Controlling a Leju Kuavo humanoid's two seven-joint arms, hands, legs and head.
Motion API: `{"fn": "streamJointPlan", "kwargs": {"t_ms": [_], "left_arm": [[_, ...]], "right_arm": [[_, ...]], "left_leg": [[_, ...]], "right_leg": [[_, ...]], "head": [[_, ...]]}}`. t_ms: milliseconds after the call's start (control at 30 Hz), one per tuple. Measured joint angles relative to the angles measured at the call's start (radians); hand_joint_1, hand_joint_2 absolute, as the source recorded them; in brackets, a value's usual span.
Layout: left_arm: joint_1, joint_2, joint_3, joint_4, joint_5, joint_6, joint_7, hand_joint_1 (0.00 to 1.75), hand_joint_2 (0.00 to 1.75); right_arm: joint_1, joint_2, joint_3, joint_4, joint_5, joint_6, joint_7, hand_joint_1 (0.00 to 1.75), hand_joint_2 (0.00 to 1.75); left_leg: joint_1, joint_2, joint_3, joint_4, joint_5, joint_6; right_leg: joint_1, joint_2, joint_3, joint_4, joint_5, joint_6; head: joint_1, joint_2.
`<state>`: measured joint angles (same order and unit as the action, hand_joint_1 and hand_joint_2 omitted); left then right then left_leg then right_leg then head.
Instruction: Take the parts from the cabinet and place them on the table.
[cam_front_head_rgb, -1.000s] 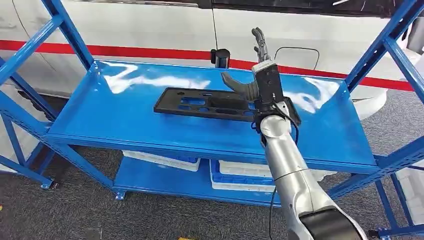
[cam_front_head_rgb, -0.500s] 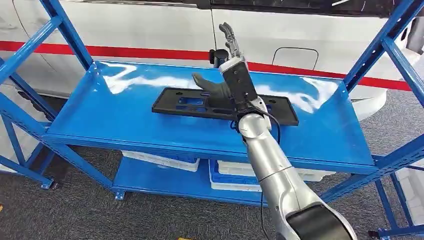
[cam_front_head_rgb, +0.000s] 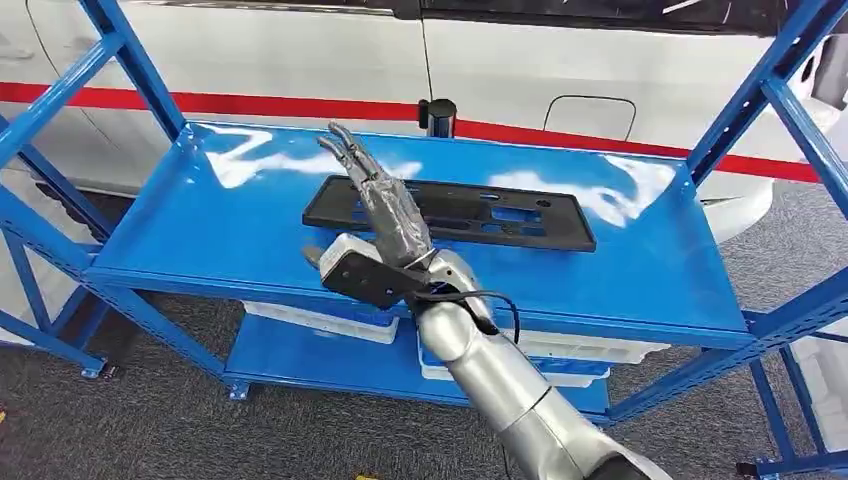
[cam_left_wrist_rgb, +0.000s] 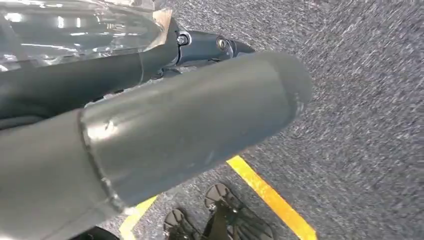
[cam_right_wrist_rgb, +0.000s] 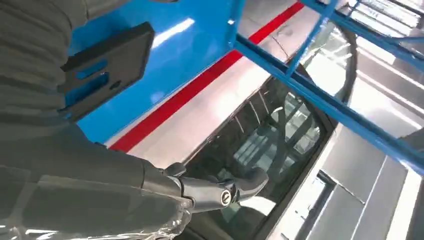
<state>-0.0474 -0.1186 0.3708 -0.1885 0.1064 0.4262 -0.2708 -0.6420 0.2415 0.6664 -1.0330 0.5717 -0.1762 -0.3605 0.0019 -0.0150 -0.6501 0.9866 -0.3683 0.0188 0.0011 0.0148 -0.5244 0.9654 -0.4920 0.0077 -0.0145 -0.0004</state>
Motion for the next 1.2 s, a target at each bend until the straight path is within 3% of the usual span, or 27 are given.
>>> {"fn": "streamJointPlan", "kwargs": {"t_ms": [300,467,567,867,1200], "left_arm": [[0.000,0.004,0.022,0.000,0.006,-0.014,-0.034,0.00,0.00],[-0.002,0.011,0.022,0.000,-0.016,-0.046,-0.061,0.00,0.00],[-0.004,0.012,0.020,0.000,-0.034,-0.065,-0.064,0.00,0.00],[-0.010,0.020,0.005,0.000,-0.064,-0.101,-0.083,0.00,0.00],[-0.019,0.020,0.000,0.000,-0.065,-0.103,-0.093,0.00,0.00]], "right_arm": [[0.064,-0.066,0.059,-0.037,0.123,-0.075,0.031,0.00,1.75],[0.050,-0.079,0.071,0.058,0.358,-0.252,0.126,0.00,1.75],[-0.005,-0.079,0.046,0.180,0.409,-0.307,0.167,0.00,1.75],[-0.160,-0.074,-0.049,0.459,0.438,-0.264,0.286,0.00,1.75],[-0.209,-0.050,-0.087,0.566,0.453,-0.252,0.329,0.00,1.75]], "left_leg": [[0.000,0.000,0.000,0.000,-0.001,-0.001],[0.000,0.000,0.001,0.000,-0.001,-0.001],[0.000,0.000,0.001,0.000,0.000,-0.001],[0.000,0.000,0.001,0.000,0.001,0.001],[0.001,0.000,0.002,0.000,0.001,0.001]], "right_leg": [[0.000,0.000,0.000,0.000,0.000,0.000],[0.000,0.000,0.001,0.000,0.000,0.000],[0.000,0.000,0.001,0.000,0.000,0.000],[0.000,0.000,0.011,0.000,0.001,0.001],[0.001,0.000,0.010,0.000,0.001,0.001]], "head": [[0.000,0.000],[0.000,0.000],[0.000,0.000],[0.000,0.000],[0.000,0.000]]}}
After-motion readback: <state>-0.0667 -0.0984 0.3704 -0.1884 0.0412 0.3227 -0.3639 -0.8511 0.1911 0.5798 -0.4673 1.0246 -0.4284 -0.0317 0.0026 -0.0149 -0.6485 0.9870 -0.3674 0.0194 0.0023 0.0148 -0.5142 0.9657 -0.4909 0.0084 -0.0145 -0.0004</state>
